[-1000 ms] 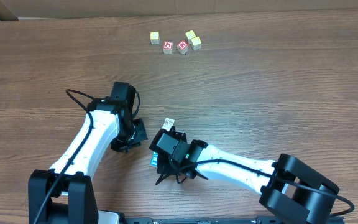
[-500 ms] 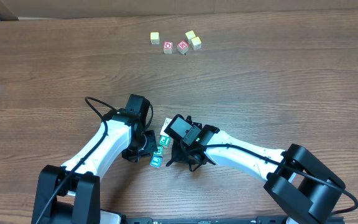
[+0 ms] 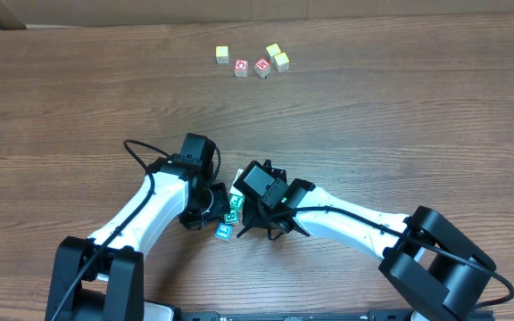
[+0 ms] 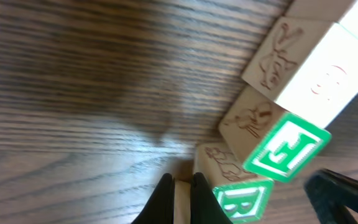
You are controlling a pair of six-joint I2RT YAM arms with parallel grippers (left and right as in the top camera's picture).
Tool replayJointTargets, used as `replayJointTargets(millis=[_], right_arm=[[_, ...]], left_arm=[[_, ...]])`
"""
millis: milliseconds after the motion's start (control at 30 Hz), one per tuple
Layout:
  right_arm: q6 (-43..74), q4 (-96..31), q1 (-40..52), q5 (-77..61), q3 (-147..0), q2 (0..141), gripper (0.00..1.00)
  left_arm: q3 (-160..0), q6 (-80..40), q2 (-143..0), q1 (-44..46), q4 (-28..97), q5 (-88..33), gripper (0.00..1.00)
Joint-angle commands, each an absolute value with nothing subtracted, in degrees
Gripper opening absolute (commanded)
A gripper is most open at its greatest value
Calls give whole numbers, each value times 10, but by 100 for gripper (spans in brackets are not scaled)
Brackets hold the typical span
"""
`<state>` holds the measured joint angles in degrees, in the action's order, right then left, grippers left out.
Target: Flip 5 blocks
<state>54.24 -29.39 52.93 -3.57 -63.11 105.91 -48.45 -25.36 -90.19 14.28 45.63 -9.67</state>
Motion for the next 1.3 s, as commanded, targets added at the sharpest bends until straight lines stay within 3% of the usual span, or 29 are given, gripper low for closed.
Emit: replayJointTargets(millis=[0, 267, 1267], right_arm=[[535, -276, 530, -18, -642, 1040, 4], [535, -259, 530, -10, -642, 1056, 4], [536, -224, 530, 0, -641, 1058, 4]], left_arm=[[-481, -257, -907, 144, 452, -38, 4], [-481, -257, -907, 144, 383, -33, 4], [-480, -257, -907, 155, 385, -54, 4]])
